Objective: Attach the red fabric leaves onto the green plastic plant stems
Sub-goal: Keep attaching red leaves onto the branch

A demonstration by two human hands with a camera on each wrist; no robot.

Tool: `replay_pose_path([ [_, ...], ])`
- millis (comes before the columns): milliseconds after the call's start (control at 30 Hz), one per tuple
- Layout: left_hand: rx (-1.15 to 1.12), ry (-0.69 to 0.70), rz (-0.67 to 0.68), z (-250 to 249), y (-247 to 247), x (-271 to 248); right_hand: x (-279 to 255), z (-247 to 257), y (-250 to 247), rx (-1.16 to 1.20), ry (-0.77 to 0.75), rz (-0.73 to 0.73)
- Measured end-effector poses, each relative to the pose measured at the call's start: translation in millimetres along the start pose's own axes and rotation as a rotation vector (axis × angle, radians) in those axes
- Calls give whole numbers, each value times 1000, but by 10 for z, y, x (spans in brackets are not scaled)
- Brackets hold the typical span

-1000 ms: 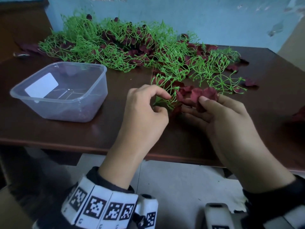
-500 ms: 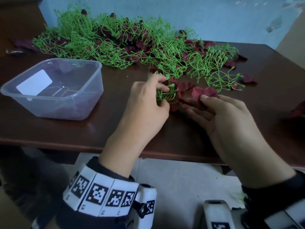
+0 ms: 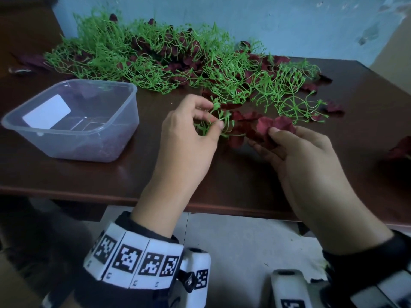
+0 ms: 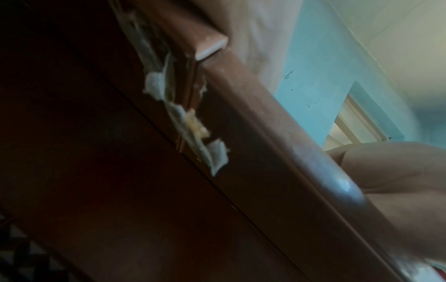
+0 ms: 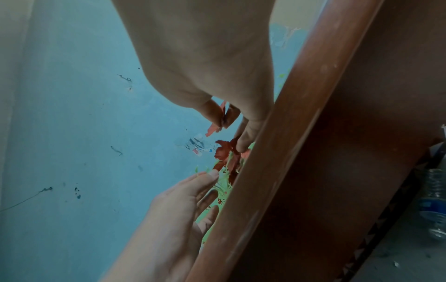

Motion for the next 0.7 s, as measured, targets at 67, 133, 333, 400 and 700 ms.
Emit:
replay_pose_path([
  [67,-26,11,-17,-32,-26,-10,5,-2,-27,-53,-16,-20],
  [133,-37,27,-16,-73,-39,-18,16,-3,-57,-87,-31,-45],
  [333,-112,45,2,-129,-35,-42,37,27,-63,-51,-54,-28],
  [400,-133,50,21,-125,-11,-45,41,44,-63,-80,-83,-23],
  [700,-214,131,31,-108,11,-15,-21,206,-27,-297,-220,3],
])
Point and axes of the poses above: each hand's wrist, its own x-axis towards the middle knuckle, its own y-axis out of the palm, z = x × y, the point moved 9 cm from there along x, towards the middle knuckle, and after that the axes turned 2 degrees about y, right-handed, at the moved point
